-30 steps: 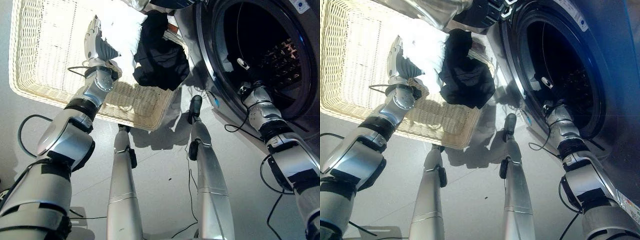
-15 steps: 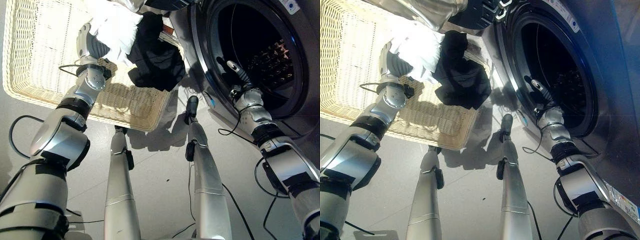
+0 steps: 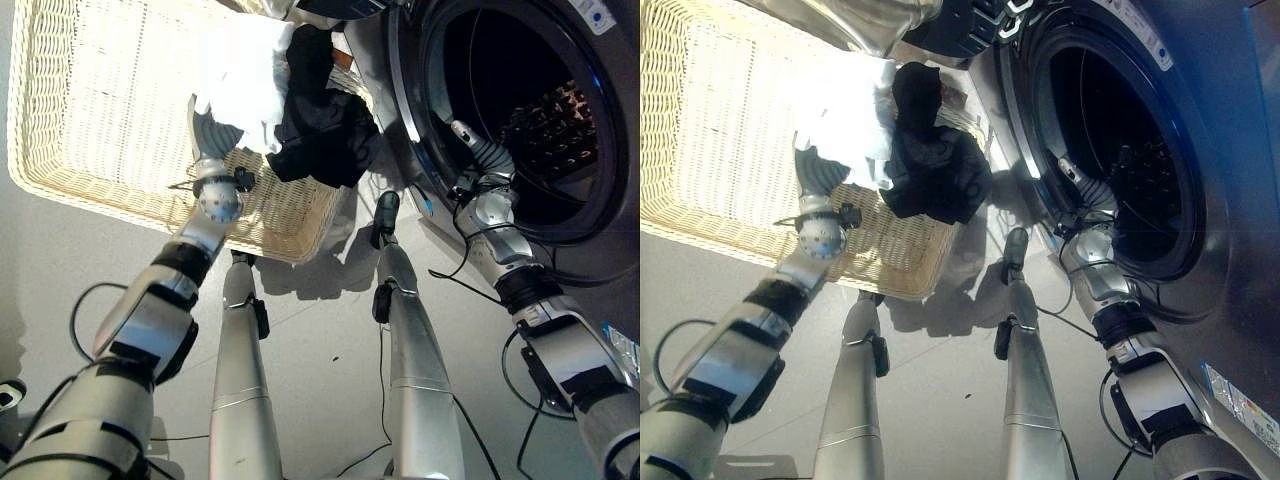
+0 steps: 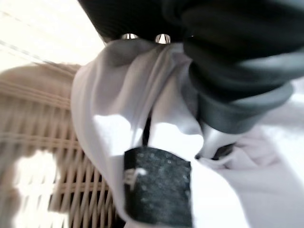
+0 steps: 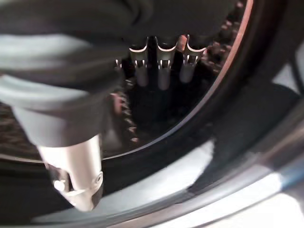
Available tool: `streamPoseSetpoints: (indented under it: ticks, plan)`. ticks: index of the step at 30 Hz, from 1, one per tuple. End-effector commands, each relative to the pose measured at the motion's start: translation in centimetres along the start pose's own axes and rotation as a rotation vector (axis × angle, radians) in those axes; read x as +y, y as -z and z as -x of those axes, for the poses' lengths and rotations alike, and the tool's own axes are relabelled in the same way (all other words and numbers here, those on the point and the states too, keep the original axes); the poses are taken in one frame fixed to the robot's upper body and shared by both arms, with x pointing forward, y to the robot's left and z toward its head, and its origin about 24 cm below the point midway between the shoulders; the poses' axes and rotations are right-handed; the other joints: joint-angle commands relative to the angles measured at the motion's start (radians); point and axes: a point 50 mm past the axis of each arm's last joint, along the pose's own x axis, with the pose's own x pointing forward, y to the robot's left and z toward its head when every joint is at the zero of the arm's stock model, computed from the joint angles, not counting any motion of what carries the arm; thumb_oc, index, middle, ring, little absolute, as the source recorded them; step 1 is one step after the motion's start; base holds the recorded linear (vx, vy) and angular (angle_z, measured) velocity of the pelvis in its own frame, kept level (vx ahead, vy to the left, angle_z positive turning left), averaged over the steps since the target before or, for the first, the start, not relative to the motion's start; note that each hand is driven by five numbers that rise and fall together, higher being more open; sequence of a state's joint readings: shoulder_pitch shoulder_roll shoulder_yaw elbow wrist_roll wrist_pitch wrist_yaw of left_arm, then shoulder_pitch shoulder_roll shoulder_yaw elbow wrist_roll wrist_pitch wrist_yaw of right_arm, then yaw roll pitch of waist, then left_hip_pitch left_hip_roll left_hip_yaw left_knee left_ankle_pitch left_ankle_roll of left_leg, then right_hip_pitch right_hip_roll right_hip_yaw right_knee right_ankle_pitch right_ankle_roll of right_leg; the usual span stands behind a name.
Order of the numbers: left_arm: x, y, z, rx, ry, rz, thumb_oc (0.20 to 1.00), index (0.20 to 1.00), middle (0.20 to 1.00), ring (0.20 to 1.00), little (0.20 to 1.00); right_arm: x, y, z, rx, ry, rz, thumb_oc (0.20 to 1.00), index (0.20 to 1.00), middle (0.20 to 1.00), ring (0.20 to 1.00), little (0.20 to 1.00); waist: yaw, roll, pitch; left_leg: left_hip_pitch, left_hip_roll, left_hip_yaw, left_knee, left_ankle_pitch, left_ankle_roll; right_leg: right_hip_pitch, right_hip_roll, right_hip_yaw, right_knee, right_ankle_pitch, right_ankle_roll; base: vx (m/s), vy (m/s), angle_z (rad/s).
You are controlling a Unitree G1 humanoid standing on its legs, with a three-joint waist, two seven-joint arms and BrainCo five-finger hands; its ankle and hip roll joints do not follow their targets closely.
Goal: Put the clothes into the washing machine.
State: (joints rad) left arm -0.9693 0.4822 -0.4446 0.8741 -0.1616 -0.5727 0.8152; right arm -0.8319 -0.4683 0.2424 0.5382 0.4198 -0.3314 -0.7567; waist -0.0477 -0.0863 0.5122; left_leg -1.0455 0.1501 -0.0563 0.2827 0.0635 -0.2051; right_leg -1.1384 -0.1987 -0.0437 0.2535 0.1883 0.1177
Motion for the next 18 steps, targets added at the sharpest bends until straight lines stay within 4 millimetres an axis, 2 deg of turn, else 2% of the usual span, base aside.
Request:
streamPoseSetpoints:
  ticks: [1, 4, 6, 8, 11, 13, 18]
  plan:
    - [-0.2, -3.5, 0.6, -0.219, -0.088, 0.177, 0.2, 0.2, 0.2, 0.2, 0.2, -0.2, -3.2, 0.7, -0.217, 0.036, -0.026, 1.0, 1.0, 1.0, 1.0, 1.0, 0.017, 0.035, 0.008, -0.016, -0.1, -0.052, -0.022, 0.008, 0.089, -0.01, 0.049, -0.028, 0.056, 0.0, 0.077, 0.0, -0.038, 0.02]
    - [-0.9, -4.5, 2.3, -0.299, -0.077, 0.213, 0.2, 0.2, 0.2, 0.2, 0.2, 0.5, -4.7, 1.7, -0.325, -0.011, 0.002, 1.0, 1.0, 1.0, 1.0, 1.0, 0.028, 0.042, 0.008, -0.02, -0.105, -0.06, -0.021, 0.007, 0.096, -0.014, 0.042, -0.031, 0.061, 0.001, 0.08, 0.0, -0.035, 0.04]
    - [-1.2, -4.9, 2.8, -0.331, -0.069, 0.211, 0.2, 0.2, 0.2, 0.2, 0.2, 0.8, -5.0, 2.1, -0.344, -0.044, 0.002, 1.0, 1.0, 1.0, 1.0, 1.0, 0.03, 0.044, 0.008, -0.019, -0.106, -0.063, -0.021, 0.007, 0.098, -0.013, 0.04, -0.031, 0.063, 0.001, 0.08, 0.0, -0.01, 0.02]
    - [-1.6, -6.5, 3.7, -0.431, -0.031, 0.229, 0.2, 0.2, 0.2, 0.2, 0.2, 1.9, -6.0, 3.2, -0.383, -0.2, -0.006, 1.0, 1.0, 1.0, 1.0, 1.0, 0.037, 0.048, 0.008, -0.021, -0.11, -0.068, -0.014, 0.009, 0.102, -0.015, 0.032, -0.032, 0.073, 0.002, 0.081, 0.0, -0.025, 0.06]
    - [-1.8, -8.3, 4.1, -0.534, -0.003, 0.236, 0.2, 0.2, 0.2, 0.2, 0.2, 3.1, -6.3, 4.4, -0.355, -0.393, -0.055, 1.0, 1.0, 1.0, 1.0, 1.0, 0.042, 0.046, 0.008, -0.02, -0.113, -0.071, -0.007, 0.014, 0.105, -0.015, 0.026, -0.036, 0.082, 0.004, 0.081, 0.0, -0.027, 0.11]
    - [-1.8, -8.5, 4.1, -0.545, -0.001, 0.235, 0.2, 0.2, 0.2, 0.2, 0.2, 3.2, -6.3, 4.6, -0.346, -0.419, -0.066, 1.0, 1.0, 1.0, 1.0, 1.0, 0.043, 0.046, 0.008, -0.019, -0.113, -0.072, -0.006, 0.014, 0.105, -0.014, 0.025, -0.037, 0.084, 0.004, 0.081, 0.0, -0.021, 0.06]
    - [-1.9, -10.7, 4.4, -0.702, 0.058, 0.166, 0.2, 0.2, 0.2, 0.2, 0.2, 4.8, -6.2, 6.6, -0.181, -0.749, -0.247, 1.0, 1.0, 1.0, 1.0, 1.0, 0.047, 0.041, 0.008, -0.01, -0.117, -0.075, -0.002, 0.022, 0.105, -0.009, 0.011, -0.048, 0.093, 0.009, 0.083, 0.0, -0.027, 0.05]
